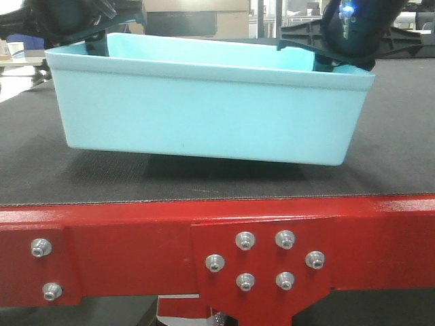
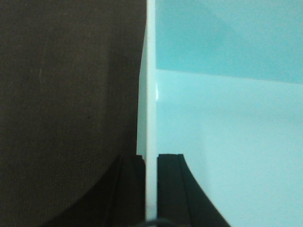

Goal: Fetch blue bin and place on conveyor start
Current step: 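Lower the teal bin onto the grey table surface with both grippers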

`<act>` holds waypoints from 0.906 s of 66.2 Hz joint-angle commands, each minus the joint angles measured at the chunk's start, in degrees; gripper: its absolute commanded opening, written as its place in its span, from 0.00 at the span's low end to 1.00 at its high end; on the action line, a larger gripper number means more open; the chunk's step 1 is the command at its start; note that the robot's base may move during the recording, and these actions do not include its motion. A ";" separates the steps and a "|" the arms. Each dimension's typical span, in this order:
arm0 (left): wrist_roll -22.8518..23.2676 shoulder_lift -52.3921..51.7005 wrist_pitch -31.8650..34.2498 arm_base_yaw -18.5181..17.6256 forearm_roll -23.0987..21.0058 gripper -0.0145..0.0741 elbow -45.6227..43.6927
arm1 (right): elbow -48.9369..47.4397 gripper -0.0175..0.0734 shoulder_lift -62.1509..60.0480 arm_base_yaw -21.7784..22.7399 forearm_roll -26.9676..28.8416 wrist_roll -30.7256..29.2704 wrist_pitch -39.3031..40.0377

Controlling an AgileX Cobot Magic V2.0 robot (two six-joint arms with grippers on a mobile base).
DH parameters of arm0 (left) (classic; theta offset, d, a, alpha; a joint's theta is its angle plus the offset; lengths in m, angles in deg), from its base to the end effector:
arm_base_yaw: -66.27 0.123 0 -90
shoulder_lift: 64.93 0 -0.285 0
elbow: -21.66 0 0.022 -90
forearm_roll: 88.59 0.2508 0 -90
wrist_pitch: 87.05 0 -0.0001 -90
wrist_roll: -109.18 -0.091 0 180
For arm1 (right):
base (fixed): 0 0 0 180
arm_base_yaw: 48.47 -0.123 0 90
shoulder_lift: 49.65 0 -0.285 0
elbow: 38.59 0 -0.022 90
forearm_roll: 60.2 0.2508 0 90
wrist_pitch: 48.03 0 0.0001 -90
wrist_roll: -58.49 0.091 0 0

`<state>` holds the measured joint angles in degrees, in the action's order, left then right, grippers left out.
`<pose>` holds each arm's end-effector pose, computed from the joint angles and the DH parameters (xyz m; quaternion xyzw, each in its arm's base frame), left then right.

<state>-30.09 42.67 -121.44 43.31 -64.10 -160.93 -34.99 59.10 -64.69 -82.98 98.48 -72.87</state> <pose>0.3715 -0.1342 0.2863 -0.0204 0.9245 -0.0319 0.3793 0.3833 0.0960 0.2538 0.0543 0.9213 0.0427 0.3828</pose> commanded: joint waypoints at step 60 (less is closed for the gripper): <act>0.37 -6.09 -4.13 3.11 -1.86 0.42 -0.39 | -3.01 0.39 -7.52 -0.80 0.70 -2.58 -2.36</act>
<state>-30.10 39.65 -125.47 46.57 -65.92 -161.04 -37.65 54.92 -65.61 -81.94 97.33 -75.42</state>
